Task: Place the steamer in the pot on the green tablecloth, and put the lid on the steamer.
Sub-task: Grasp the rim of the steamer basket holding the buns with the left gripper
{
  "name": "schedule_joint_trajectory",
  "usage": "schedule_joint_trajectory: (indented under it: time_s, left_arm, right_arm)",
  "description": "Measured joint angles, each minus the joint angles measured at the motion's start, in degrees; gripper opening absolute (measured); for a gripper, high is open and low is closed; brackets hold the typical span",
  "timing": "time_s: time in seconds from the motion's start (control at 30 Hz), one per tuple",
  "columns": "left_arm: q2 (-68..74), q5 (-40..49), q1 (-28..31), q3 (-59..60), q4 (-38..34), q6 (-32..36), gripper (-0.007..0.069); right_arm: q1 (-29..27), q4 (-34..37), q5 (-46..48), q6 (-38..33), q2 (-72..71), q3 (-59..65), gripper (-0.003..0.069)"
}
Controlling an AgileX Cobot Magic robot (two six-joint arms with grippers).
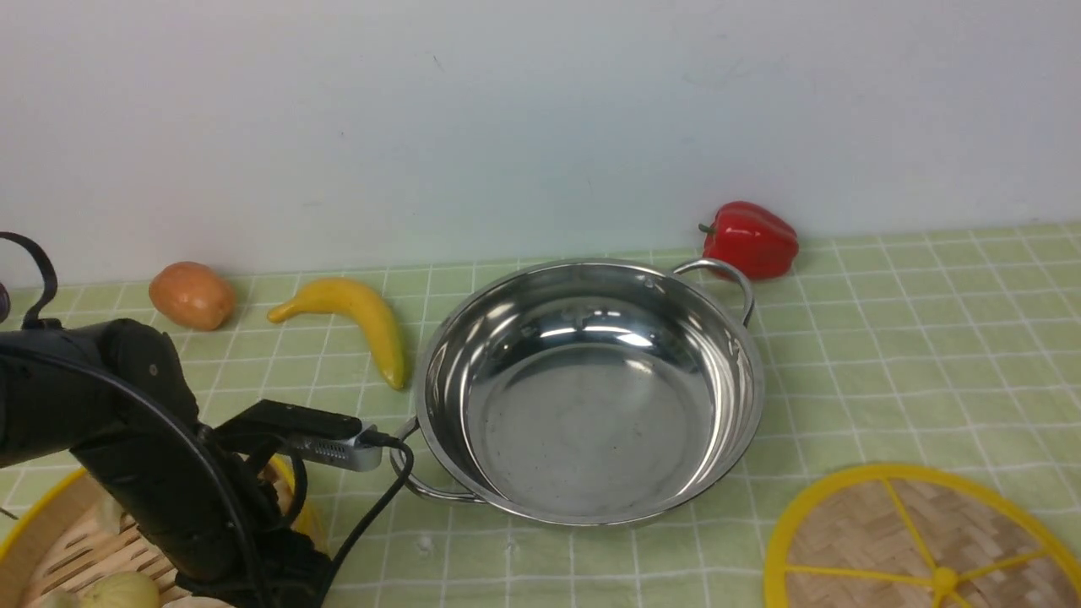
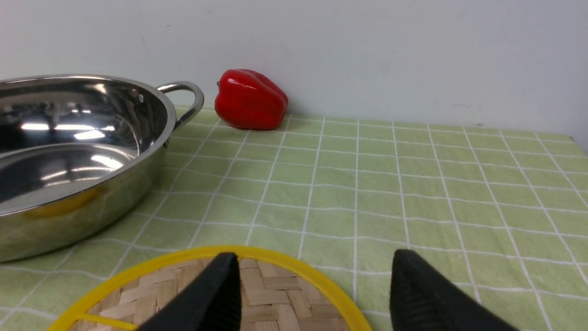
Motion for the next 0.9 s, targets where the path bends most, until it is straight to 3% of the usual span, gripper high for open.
schedule_joint_trajectory:
  time_s: [0.1,0.13,0.5,0.7,0.9]
  left_arm:
    - [0.26,1.60,-0.06,-0.13,-0.96,-0.79,0.0061]
    - [0.26,1.92,-0.06,-0.18,-0.96,-1.21,0.0051]
    - [0.26,11.48,-0.06,-4.88,1.18,-0.04,0.0048]
    - [0.26,18.70,-0.06,-14.50,-0.37,-0.75,0.0029]
    - [0.26,19.72,-0.18,-26.32,-1.77,-0.11,0.0029]
  right_arm:
    - [0.00,0.00,-0.02,0.00,0.00,0.00,0.0437]
    - [0.00,0.00,-0.02,0.00,0.00,0.00,0.0437]
    - [0.00,0.00,-0.02,0.00,0.00,0.00,0.0437]
    - [0.00,0.00,-0.02,0.00,0.00,0.00,0.0437]
    - [0.00,0.00,-0.02,0.00,0.00,0.00,0.0437]
